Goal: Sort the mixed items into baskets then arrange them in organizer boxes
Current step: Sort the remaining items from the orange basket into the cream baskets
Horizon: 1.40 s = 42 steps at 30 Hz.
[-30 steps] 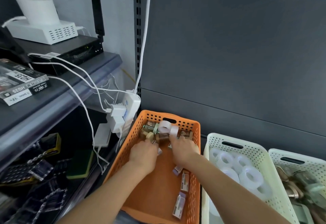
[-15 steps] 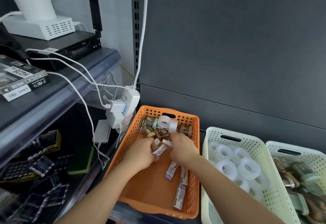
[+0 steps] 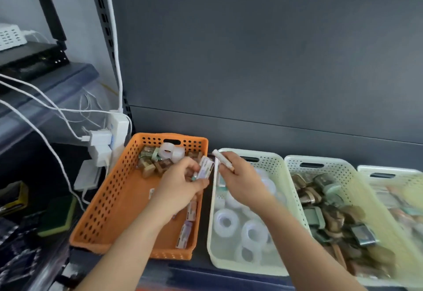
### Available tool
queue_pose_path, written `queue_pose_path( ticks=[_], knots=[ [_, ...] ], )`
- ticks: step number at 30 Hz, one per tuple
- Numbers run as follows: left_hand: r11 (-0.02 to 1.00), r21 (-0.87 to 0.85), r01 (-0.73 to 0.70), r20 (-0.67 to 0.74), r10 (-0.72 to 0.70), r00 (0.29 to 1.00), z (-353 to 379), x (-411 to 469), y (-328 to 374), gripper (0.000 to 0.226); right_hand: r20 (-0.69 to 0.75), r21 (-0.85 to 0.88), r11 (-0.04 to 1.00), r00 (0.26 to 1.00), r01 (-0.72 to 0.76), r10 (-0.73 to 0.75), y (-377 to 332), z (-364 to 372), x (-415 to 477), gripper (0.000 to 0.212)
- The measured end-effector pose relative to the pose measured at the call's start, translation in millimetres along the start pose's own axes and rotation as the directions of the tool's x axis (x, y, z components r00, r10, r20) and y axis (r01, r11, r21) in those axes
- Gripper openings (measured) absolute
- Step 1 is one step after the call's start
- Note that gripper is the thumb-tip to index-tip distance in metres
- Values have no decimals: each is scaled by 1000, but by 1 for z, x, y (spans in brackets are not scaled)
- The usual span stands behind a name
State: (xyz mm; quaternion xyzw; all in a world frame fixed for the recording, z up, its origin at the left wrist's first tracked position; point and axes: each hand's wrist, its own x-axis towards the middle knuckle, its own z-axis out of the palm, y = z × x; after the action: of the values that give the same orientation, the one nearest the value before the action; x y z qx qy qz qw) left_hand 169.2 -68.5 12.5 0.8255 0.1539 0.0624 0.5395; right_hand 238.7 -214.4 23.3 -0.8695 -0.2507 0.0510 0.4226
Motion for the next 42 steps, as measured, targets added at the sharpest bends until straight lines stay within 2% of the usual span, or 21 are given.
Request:
queue_pose_path(
  ticks=[4, 9, 16, 20, 22, 24, 27, 30, 33, 37, 39, 42],
  knots=[
    [998, -18, -54, 31, 55, 998, 60, -6, 32, 22, -89, 45, 999, 996, -27, 31, 41, -60, -30, 15],
    [995, -5, -97, 73, 97, 993, 159, -20, 74, 23, -116, 0, 998, 992, -58, 58, 107, -139, -75, 12],
    [912, 266, -311, 161, 276, 948, 296, -43, 136, 17, -205, -107, 979, 967, -174, 150, 192, -236, -131, 15],
    [780, 422, -463, 225, 404, 887, 358, -51, 161, 17, -254, -213, 943, 947, -255, 199, 228, -278, -151, 18],
    [652, 540, -533, 293, 448, 845, 379, -54, 165, 20, -230, -309, 904, 945, -296, 231, 244, -293, -160, 28],
    [493, 626, -604, 398, 463, 792, 394, -56, 165, 26, -144, -433, 846, 950, -312, 277, 258, -304, -170, 38],
    [364, 660, -657, 567, 332, 754, 407, -57, 161, 22, 9, -541, 800, 950, -259, 313, 272, -309, -179, 40],
    [286, 660, -695, 692, 128, 710, 415, -57, 158, 11, 1, -560, 801, 966, -213, 258, 282, -307, -181, 32],
    [272, 663, -698, 707, 81, 703, 415, -56, 157, 13, -13, -593, 781, 973, -194, 231, 288, -302, -182, 36],
    [293, 649, -702, 698, 138, 702, 411, -57, 155, 15, -5, -576, 793, 971, -199, 240, 291, -298, -180, 46],
    [339, 632, -697, 657, 243, 714, 407, -56, 153, 9, -15, -555, 807, 973, -200, 231, 289, -297, -178, 47],
    [347, 621, -703, 546, 452, 706, 389, -55, 152, 14, -75, -528, 824, 979, -202, 192, 278, -293, -169, 46]
  ],
)
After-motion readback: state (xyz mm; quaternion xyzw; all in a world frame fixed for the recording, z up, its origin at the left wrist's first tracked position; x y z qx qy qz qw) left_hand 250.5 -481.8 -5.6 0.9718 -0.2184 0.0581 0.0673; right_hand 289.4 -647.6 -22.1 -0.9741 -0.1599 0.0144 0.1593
